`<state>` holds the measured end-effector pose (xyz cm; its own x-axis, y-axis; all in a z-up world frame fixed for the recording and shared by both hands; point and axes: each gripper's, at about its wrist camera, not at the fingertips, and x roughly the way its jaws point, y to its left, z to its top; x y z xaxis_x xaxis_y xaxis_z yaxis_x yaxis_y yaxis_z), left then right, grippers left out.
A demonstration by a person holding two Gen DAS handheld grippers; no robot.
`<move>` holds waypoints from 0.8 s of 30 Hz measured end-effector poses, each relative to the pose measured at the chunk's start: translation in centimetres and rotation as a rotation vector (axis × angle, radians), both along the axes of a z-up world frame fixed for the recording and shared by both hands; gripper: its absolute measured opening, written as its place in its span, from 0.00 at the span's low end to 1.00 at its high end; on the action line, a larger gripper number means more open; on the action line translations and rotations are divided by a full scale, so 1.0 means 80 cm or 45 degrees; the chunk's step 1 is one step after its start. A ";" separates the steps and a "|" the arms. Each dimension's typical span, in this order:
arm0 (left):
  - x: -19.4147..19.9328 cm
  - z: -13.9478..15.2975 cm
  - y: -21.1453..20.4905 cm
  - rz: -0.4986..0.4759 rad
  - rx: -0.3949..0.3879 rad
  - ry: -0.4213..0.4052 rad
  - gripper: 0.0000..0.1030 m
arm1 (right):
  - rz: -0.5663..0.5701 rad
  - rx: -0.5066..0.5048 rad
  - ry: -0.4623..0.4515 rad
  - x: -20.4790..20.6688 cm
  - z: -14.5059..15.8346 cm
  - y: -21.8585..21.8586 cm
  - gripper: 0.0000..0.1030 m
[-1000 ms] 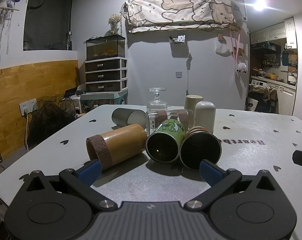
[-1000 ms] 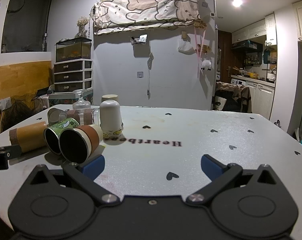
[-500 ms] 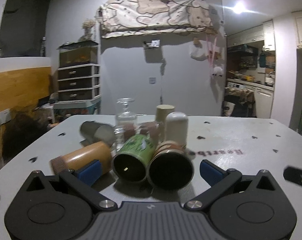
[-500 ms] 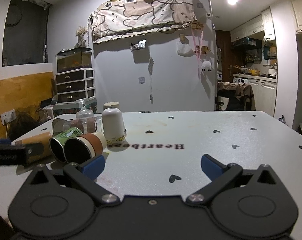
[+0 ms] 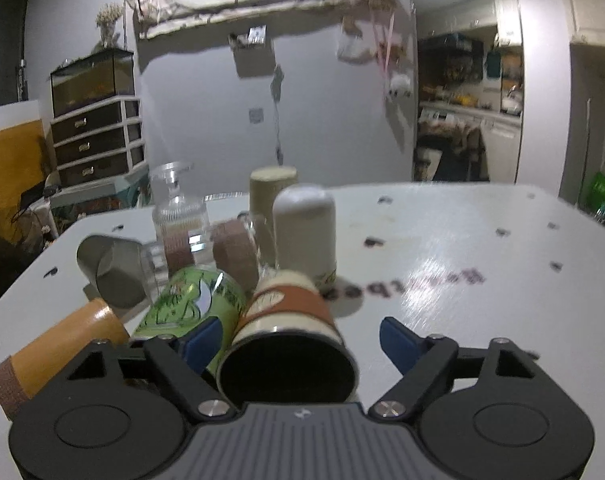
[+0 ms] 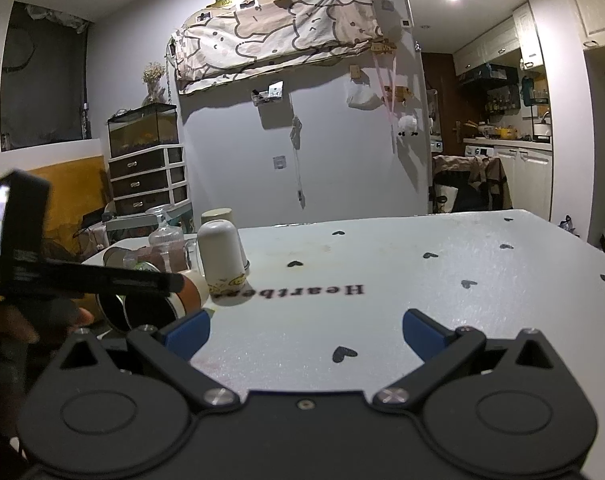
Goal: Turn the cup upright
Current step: 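Reach the left tool to the lying brown-sleeved paper cup and grasp it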
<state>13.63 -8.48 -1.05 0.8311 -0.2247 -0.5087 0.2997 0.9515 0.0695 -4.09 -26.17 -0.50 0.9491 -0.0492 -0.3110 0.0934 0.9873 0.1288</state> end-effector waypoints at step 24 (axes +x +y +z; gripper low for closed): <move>-0.131 -0.019 -0.007 -0.364 0.037 0.007 0.79 | -0.033 0.042 -0.017 -0.009 -0.002 -0.012 1.00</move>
